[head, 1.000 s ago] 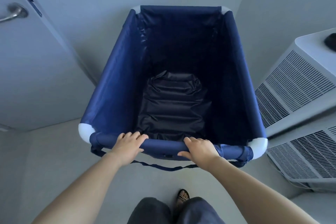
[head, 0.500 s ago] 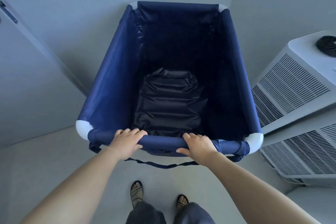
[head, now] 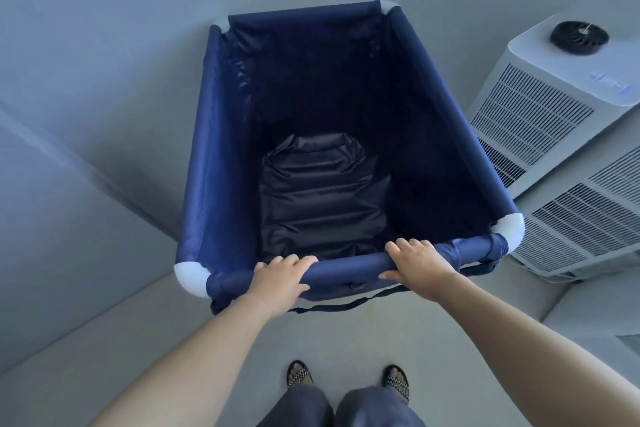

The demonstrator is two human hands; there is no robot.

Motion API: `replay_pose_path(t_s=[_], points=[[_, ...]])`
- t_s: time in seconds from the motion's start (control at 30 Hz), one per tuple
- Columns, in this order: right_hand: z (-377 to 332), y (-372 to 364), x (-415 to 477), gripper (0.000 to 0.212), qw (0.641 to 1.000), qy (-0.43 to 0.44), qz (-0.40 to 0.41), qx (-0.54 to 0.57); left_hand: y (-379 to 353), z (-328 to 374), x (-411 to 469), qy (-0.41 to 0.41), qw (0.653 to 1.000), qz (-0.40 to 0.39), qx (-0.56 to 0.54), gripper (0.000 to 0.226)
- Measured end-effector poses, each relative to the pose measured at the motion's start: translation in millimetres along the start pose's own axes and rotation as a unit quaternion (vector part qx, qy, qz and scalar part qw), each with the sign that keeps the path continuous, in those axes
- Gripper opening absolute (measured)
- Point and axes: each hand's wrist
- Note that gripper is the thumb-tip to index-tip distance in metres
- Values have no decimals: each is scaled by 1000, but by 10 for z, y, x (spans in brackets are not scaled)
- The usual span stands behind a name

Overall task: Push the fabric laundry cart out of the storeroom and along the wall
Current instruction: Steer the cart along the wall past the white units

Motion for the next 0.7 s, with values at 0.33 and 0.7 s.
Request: replay_pose_path(t_s=[0.33,0.7], points=[[-238,-131,-345,51,999,-26,8,29,-119,22,-263,-4,1000,-10,-15,43],[-550,-461,-1008,49,998,-16,-12,56,-435,213,-931,22,1000,9,8,42]])
Point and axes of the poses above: each hand's wrist, its own x-axis towards the middle knuckle, its own y-axis out of the back of the hand, z = x × y, and after that the axes turned 1 degree about x, right-handed
